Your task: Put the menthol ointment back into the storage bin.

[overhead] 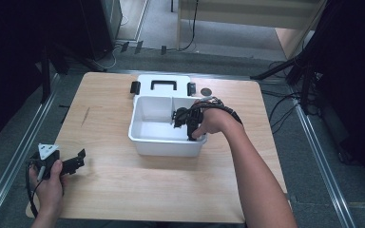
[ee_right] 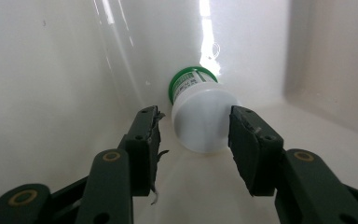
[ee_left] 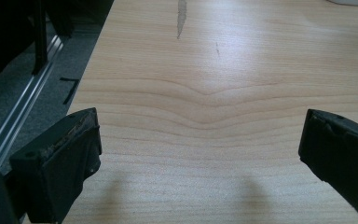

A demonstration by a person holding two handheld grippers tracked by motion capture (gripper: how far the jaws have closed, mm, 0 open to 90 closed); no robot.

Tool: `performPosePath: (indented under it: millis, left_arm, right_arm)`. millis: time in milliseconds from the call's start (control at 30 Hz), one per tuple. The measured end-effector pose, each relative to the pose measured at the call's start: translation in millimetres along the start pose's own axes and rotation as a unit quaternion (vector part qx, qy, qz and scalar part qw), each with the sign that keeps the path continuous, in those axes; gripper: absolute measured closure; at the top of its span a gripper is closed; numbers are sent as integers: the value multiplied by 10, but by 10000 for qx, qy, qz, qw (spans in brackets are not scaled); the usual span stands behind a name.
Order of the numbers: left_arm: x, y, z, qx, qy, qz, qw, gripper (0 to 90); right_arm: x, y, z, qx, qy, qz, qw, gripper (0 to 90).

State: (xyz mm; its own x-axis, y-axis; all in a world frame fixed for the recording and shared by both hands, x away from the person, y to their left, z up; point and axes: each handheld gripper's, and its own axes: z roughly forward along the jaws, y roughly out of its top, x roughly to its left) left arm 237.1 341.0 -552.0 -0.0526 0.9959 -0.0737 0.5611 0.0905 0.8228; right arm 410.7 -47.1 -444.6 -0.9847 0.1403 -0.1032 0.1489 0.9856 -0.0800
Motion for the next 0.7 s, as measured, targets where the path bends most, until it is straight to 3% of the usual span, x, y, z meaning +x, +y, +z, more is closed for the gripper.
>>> performPosePath:
  millis: [167, 700]
  left_arm:
    - [-1, 0, 1, -4, 1, -3, 10000, 0]
    - [-2, 1, 1, -1, 3, 7, 10000, 0]
  right_arm:
    - [-6, -31, -78, -111, -84, 71, 9999, 505]
    - [-63, -306, -602, -751, -235, 496, 9957, 426]
